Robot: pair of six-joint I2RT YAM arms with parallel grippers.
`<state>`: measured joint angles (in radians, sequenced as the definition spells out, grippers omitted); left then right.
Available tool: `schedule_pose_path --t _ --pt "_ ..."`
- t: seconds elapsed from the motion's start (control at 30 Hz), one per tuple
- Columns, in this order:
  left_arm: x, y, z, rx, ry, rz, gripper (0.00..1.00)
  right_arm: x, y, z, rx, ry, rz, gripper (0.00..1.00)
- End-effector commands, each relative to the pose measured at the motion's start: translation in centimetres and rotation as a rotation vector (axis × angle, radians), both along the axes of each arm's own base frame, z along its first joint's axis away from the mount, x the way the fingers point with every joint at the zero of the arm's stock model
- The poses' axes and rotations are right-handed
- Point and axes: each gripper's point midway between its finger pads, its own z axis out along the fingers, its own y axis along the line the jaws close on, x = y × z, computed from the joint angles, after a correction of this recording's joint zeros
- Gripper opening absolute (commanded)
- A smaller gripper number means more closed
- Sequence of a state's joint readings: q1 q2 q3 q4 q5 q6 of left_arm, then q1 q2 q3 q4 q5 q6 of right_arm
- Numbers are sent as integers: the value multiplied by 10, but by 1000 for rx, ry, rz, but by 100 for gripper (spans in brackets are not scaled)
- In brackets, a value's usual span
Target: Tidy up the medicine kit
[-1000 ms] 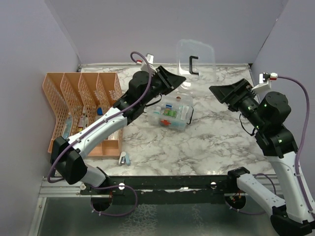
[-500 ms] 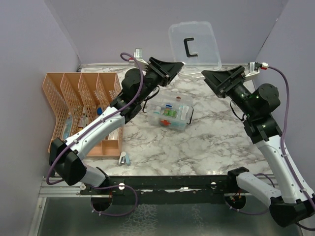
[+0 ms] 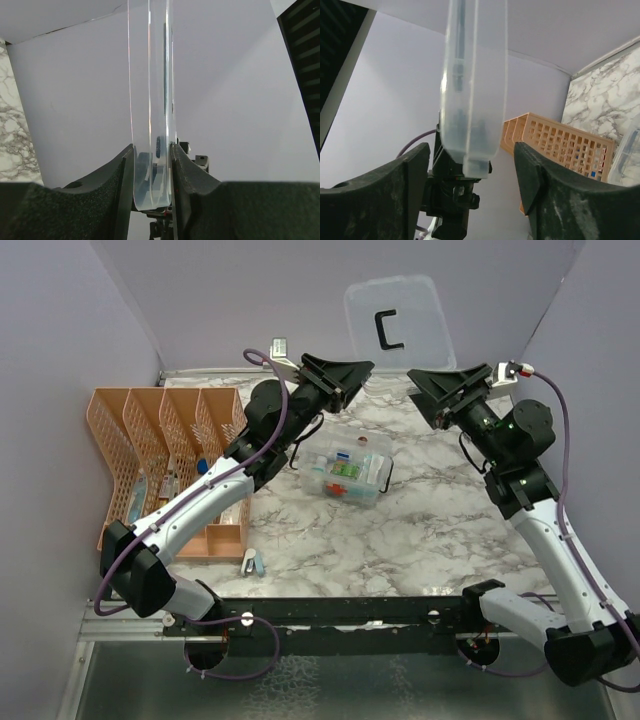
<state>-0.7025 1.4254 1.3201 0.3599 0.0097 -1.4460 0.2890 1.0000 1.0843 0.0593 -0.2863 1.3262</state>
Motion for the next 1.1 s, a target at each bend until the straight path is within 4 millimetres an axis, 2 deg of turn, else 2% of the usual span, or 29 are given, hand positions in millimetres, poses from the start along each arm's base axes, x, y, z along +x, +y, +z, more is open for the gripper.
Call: schedule_pose_path --t 0.0,0.47,0.53,0.67,0.77,0.93,1.07 --pt "-9 6 36 -106 -49 -13 21 11 2 10 65 -18 0 64" --pt "-7 3 19 -91 -15 -23 23 20 7 -1 130 16 28 30" --pt "-6 4 14 -82 -9 -17 28 19 9 -1 130 1 42 25" --pt "-4 7 -1 -44 15 9 46 17 17 -3 129 -45 99 14" --pt "-1 8 -19 11 45 15 57 17 23 -8 109 -51 126 8" --pt "1 17 -58 93 108 -7 70 20 23 -23 45 -9 112 6" --pt "2 40 -74 174 88 32 80 21 27 -43 -31 37 125 6"
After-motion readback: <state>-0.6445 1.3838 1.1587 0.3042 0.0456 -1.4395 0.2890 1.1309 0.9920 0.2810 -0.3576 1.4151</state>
